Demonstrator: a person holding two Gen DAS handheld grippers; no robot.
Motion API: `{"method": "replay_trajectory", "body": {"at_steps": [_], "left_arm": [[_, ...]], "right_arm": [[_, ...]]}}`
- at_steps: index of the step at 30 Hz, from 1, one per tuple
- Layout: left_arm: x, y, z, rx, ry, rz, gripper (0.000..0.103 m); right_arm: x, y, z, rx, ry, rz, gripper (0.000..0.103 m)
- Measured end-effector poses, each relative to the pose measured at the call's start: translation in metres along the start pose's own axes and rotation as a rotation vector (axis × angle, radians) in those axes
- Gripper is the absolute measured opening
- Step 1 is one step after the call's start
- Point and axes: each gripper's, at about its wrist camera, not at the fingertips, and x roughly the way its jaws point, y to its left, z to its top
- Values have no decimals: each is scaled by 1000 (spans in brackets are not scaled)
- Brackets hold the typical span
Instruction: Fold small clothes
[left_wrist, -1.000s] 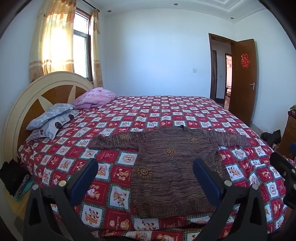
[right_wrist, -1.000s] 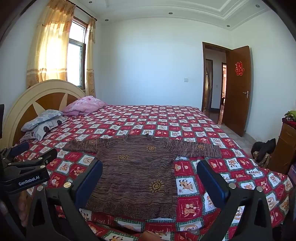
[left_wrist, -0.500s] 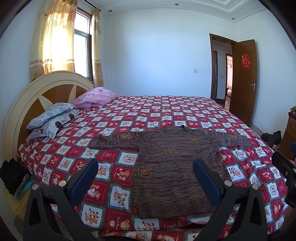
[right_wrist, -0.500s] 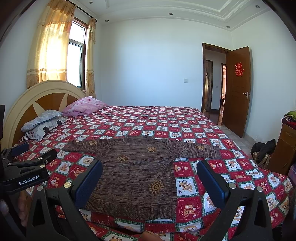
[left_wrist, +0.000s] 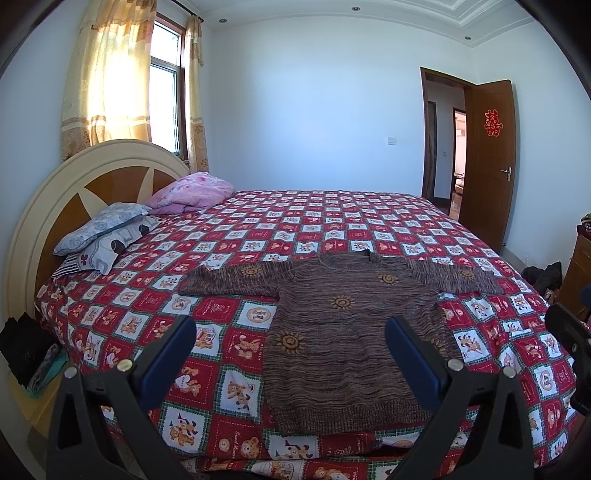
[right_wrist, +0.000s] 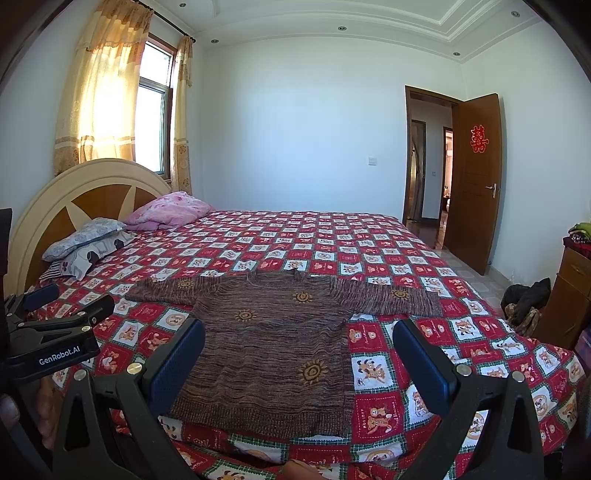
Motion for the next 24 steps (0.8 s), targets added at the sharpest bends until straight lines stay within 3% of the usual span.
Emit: {"method": "replay_trajectory", "body": {"at_steps": [24], "left_arm": [[1,1,-1,-3,1,3,103]], "right_arm": [[1,3,0,-6,7,4,102]]}}
